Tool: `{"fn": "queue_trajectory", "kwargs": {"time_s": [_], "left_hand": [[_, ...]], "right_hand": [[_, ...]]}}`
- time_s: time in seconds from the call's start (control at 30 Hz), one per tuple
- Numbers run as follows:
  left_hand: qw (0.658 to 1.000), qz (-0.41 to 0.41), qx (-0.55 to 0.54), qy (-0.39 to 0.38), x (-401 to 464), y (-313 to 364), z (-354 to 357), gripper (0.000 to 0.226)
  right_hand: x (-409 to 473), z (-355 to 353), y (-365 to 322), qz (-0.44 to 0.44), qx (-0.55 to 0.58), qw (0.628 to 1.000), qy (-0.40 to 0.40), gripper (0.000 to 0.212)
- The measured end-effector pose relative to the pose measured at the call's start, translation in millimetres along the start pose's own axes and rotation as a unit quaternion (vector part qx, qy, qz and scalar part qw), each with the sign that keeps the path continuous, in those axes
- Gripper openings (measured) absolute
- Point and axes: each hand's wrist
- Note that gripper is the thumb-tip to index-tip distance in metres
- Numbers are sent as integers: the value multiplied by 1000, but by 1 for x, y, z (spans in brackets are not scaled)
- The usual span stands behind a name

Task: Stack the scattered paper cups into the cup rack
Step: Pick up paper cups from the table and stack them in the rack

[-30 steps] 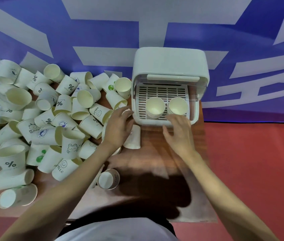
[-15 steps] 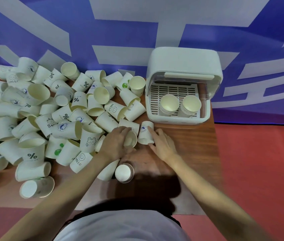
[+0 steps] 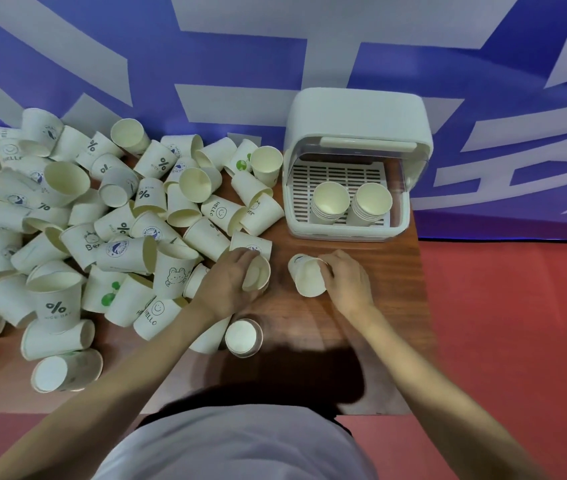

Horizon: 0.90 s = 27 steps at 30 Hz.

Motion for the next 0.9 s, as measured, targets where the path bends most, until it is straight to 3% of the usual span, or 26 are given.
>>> {"fn": "queue_trajectory", "kwargs": {"time_s": [0.17,0.33,0.43,0.6,0.9], "left_hand": [[998,48,-29,24,3,17,-13,67],[988,128,-49,71,43,59,-34,66],[980,152,-64,113,77,84,-40,64],[977,156,-66,129,117,110,-37,67],[986,158,16,56,141,102,-18,70]], "right_hand": [[-6,-36,21,11,43,991,127,21],[16,-84,31,58,125,948,289,23],[38,-102,40,89,153,925,336,26],[62,-105,57,150,165,910,349,28],[78,-85,76,155,130,940,275,28]]}}
Point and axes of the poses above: each hand's wrist, its own x-axis towards the middle knuckle, its own z-axis out of the palm, y = z × x, and after that the axes turned 5 degrees about -x, right-handed
